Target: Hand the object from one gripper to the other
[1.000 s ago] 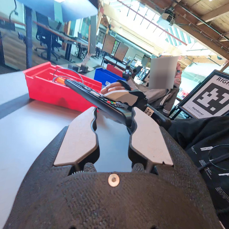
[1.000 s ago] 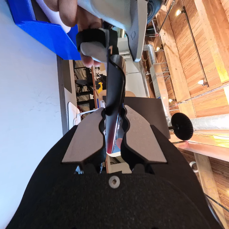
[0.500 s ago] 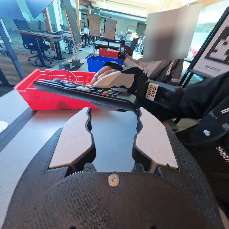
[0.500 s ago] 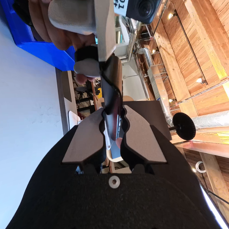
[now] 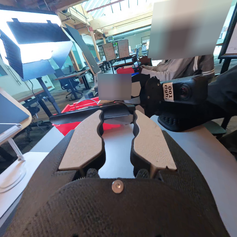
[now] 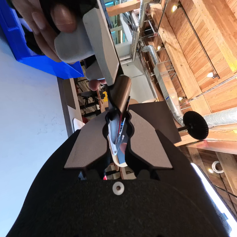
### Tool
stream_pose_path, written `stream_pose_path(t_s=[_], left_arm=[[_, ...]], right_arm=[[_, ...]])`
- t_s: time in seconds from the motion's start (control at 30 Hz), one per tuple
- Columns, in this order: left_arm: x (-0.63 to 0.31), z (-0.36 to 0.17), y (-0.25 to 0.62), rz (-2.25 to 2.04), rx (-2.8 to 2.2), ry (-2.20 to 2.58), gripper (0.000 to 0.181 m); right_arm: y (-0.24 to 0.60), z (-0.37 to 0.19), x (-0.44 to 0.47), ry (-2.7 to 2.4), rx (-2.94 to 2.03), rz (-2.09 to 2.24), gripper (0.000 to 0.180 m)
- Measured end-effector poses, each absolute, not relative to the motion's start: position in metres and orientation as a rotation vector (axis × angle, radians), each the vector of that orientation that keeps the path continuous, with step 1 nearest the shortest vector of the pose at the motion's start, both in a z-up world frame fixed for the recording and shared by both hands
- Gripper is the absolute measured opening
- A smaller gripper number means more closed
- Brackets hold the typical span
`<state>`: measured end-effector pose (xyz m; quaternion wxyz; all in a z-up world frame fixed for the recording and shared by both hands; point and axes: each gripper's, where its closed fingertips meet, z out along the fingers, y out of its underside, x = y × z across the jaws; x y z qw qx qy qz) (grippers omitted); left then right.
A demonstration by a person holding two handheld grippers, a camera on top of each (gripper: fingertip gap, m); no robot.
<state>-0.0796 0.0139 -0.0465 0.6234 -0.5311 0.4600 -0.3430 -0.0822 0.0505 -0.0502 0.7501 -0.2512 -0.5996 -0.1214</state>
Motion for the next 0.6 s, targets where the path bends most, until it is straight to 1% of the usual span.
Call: stream_pose_path(t_s=[0.13, 0.27, 0.5, 0.6], left_arm=[[-0.077, -0.034, 0.008, -0.705, -1.137, 1.056, 0.040], [-0.074, -0.028, 0.002, -0.603, -1.074, 1.087, 0.041], [-0.065, -0.034, -0.001, -0.525, -1.053, 1.157, 0.038], [-0.066, -0.036, 0.006, -0.470, -1.067, 1.140, 0.037]], right_arm=[[0.046, -0.047, -0.081, -1.327, -0.591, -0.185, 0.023], [0.039, -0.045, -0.085, -1.322, -0.619, -0.097, 0.023], [0.031, -0.054, -0.095, -1.375, -0.695, 0.051, 0.024], [0.040, -0.059, -0.093, -1.372, -0.727, 0.064, 0.024]])
